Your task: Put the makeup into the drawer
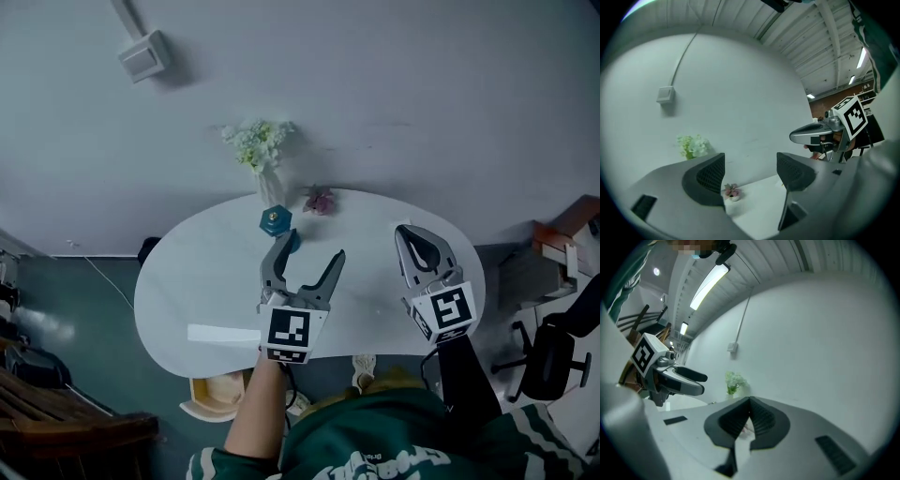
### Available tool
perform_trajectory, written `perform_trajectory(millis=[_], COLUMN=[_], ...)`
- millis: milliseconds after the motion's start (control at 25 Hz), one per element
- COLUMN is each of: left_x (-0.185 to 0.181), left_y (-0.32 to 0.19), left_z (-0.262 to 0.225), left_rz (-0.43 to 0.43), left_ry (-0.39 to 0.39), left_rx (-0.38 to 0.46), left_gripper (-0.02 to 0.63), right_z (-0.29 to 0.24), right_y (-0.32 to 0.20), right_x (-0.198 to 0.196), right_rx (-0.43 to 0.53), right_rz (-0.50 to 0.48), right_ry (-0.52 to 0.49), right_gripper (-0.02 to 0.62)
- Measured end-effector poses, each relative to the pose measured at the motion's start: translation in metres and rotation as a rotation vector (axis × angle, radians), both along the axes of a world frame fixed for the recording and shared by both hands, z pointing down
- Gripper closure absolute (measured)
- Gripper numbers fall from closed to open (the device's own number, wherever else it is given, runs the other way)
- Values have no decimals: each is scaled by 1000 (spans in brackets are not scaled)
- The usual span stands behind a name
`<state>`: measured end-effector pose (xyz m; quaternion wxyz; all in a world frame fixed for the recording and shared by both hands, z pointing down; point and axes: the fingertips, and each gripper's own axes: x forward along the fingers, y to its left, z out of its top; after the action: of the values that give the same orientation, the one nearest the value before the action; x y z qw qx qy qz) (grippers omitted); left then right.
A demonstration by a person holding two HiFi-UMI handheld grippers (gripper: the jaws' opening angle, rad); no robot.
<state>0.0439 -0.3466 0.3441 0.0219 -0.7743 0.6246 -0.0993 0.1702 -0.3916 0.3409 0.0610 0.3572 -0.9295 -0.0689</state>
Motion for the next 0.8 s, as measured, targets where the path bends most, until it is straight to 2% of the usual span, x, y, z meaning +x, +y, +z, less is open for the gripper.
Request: perform_trajectory(millis=[200, 440, 640, 800], left_x=[67, 127, 168, 185], left_y=[-53, -96, -115, -128], left_z=[19, 47, 101, 145], left_rz=[97, 217, 383, 498], left_ry=[30, 36, -11, -109], left_rx=[-32, -103, -289, -447], left_gripper=[265, 264, 262, 262], right_z=[17, 32, 42, 50], right_y=[-38, -59, -73, -82], right_x=[78, 141, 174, 184], right_rx=[-23, -51, -79, -99], right_rz=[111, 206, 262, 274], right_ry=[7, 19, 7, 5], right_gripper=[591, 591, 591, 591])
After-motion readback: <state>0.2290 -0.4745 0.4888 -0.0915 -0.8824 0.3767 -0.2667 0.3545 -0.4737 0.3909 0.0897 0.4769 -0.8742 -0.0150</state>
